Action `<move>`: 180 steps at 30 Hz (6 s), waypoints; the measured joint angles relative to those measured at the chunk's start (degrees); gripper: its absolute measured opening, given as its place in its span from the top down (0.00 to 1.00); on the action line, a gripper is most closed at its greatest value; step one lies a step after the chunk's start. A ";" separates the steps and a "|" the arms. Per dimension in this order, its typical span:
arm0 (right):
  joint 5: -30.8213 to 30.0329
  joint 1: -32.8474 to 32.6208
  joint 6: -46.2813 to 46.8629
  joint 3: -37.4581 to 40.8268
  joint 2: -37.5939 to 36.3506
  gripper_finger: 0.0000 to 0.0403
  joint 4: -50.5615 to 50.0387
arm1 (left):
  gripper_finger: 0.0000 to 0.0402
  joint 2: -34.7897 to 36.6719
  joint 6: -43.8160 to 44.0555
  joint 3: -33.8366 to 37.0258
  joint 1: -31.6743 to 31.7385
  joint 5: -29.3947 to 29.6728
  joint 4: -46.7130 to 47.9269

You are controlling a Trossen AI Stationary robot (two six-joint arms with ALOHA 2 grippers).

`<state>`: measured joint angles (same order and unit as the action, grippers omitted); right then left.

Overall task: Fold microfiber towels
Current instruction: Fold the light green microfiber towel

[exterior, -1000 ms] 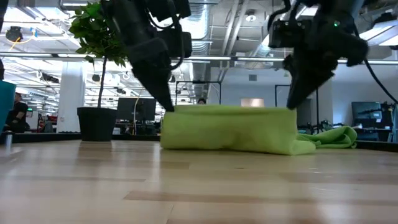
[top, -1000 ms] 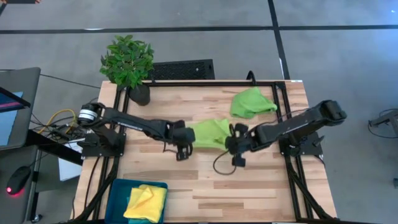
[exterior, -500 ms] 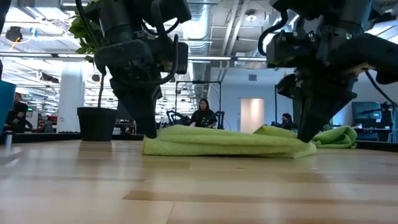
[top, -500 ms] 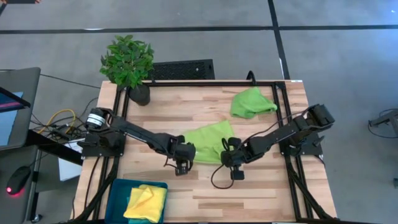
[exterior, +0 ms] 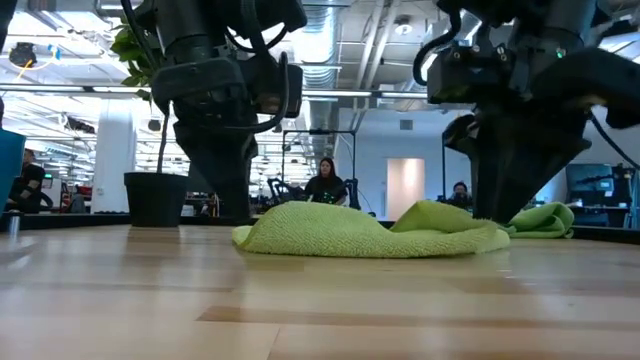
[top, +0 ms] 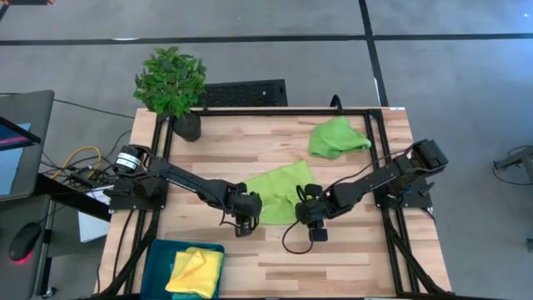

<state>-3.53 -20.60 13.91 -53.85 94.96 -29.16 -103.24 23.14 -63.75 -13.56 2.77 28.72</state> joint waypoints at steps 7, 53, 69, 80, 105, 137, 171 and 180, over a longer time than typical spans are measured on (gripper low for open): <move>-0.01 0.00 -5.87 -7.49 -1.16 0.50 -7.12 | 0.69 0.00 2.60 0.00 -0.04 -0.01 2.04; 19.77 22.21 -32.20 -10.59 11.28 0.97 -7.10 | 0.68 0.04 2.07 0.00 -0.68 1.07 2.40; 19.84 6.32 -16.05 -10.57 1.18 0.99 -21.46 | 0.68 0.07 2.07 0.00 -0.66 1.09 1.74; 15.85 -4.33 -1.46 -10.55 6.29 0.97 -21.20 | 0.68 0.07 1.09 0.00 -0.65 1.07 1.76; 15.12 -3.99 3.64 -14.29 11.22 0.63 -25.26 | 0.68 5.38 2.79 -0.03 -0.74 -0.58 2.23; -11.72 -13.93 7.13 -20.52 -3.32 0.62 -26.08 | 0.68 -4.43 -14.55 -0.24 8.81 -0.90 -20.38; -13.29 -14.53 6.64 -20.43 -2.27 0.62 -27.17 | 0.98 -9.77 -18.93 -0.35 8.63 0.39 -22.92; -13.30 -14.51 6.64 -20.43 -2.27 0.63 -27.17 | 0.89 -9.77 -18.65 -0.35 8.66 -0.57 -22.69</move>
<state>-16.83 -35.11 20.56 -74.28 92.68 -56.34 -113.01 4.49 -64.10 -4.91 2.19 6.02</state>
